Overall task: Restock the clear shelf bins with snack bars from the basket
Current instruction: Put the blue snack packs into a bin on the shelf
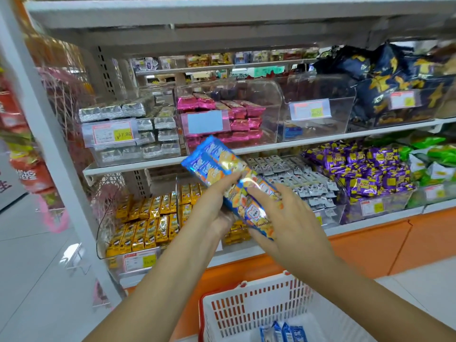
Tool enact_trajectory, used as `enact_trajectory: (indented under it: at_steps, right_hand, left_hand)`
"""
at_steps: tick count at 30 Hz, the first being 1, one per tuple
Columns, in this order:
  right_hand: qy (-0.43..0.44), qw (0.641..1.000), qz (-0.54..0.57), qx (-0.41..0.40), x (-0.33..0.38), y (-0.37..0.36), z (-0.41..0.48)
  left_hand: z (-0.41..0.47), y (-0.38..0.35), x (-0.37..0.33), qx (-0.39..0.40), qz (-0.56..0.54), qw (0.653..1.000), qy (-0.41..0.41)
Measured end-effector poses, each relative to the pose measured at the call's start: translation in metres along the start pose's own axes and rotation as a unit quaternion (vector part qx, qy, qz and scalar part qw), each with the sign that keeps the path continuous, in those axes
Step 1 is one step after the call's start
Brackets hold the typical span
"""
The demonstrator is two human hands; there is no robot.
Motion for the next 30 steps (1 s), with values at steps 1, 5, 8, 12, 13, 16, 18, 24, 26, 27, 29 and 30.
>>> enact_trajectory:
  at_steps: [1,5,8,12,13,16,18,24,26,27,29,30]
  right_hand:
    - [-0.005,1.000,0.007,-0.011,-0.004,0.008,0.005]
    - [-0.073,0.991,0.094,-0.056,-0.035,0.059,0.037]
    - [-0.135,0.983,0.121,-0.040,-0.073,0.103,0.073]
    - [-0.195,0.975,0.105,-0.020,-0.117,0.146,0.132]
    - [-0.214,0.970,0.111,-0.009,-0.127,0.152,0.149]
    - [-0.248,0.963,0.084,0.061,-0.158,0.159,0.211]
    - [-0.269,0.953,0.045,0.132,-0.177,0.151,0.248]
    - [-0.347,0.874,-0.051,0.337,-0.207,0.092,0.296]
    - [-0.325,0.852,-0.109,0.396,-0.209,0.073,0.300]
    - [-0.311,0.850,-0.133,0.404,-0.213,0.065,0.305]
    - [-0.287,0.845,-0.162,0.422,-0.220,0.047,0.312]
    - [-0.286,0.832,-0.163,0.446,-0.222,0.038,0.312]
  left_hand:
    - [0.003,-0.009,-0.007,0.016,0.005,1.000,-0.009]
    - [0.015,-0.059,-0.047,0.119,0.118,0.983,-0.077]
    - [0.037,-0.080,-0.084,0.090,0.317,0.919,-0.217]
    - [0.076,-0.093,-0.121,-0.064,0.585,0.709,-0.388]
    - [0.086,-0.098,-0.124,-0.071,0.626,0.665,-0.401]
    - [0.110,-0.116,-0.126,-0.059,0.689,0.578,-0.433]
    - [0.126,-0.131,-0.122,-0.037,0.713,0.536,-0.451]
    - [0.153,-0.146,-0.116,-0.050,0.722,0.508,-0.466]
    - [0.151,-0.146,-0.115,-0.056,0.716,0.513,-0.471]
    - [0.151,-0.146,-0.115,-0.058,0.711,0.519,-0.470]
    - [0.150,-0.146,-0.116,-0.060,0.709,0.524,-0.468]
    - [0.150,-0.147,-0.116,-0.059,0.712,0.524,-0.464]
Point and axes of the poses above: each hand's wrist, its own z-axis towards the middle knuckle, its own y-axis out of the back of the hand, x = y × z, the point moved 5 cm from there along z, towards the middle knuckle, and after that the axes turned 10 degrees about z, right-handed, at the moved point
